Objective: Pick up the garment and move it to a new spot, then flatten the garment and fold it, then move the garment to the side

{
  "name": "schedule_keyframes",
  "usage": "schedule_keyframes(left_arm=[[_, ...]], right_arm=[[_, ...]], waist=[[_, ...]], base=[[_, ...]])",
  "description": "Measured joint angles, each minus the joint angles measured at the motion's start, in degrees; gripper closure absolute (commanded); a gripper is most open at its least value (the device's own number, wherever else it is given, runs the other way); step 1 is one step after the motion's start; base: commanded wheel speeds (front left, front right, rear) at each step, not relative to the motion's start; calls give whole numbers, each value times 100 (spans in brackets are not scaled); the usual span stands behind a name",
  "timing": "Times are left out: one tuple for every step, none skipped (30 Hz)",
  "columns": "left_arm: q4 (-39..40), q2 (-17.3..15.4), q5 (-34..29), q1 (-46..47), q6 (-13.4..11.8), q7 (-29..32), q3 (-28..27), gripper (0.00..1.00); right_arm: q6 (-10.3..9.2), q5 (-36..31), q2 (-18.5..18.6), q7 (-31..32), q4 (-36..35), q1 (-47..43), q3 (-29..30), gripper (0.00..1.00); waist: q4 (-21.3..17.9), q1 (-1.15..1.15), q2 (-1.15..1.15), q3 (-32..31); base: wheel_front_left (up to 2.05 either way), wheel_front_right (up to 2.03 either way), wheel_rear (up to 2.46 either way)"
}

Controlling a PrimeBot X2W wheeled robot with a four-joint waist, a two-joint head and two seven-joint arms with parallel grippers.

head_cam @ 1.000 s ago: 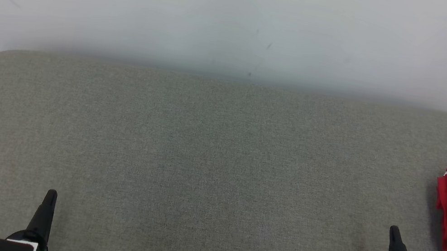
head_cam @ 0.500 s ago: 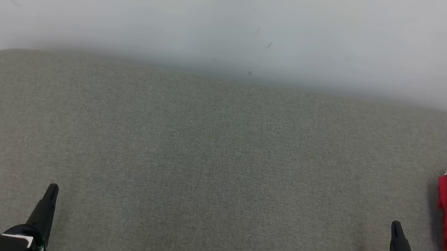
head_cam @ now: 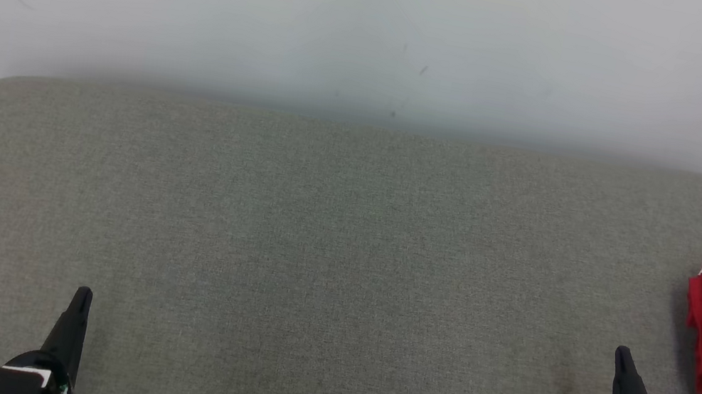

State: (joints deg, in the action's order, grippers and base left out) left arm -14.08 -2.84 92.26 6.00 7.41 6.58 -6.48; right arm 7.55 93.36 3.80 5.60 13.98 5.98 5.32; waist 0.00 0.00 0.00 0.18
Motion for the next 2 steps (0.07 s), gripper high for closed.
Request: schedule_keyframes(left_arm=[[-2,0,0,0,0,0,0,100],[-1,1,0,0,0,0,-1,100]], right_arm=[[0,0,-1,0,-3,0,1,100],[0,0,-2,0,-1,0,3,100]], waist=[[0,0,0,0],[0,0,0,0]], base=[[0,0,0],[0,0,0]])
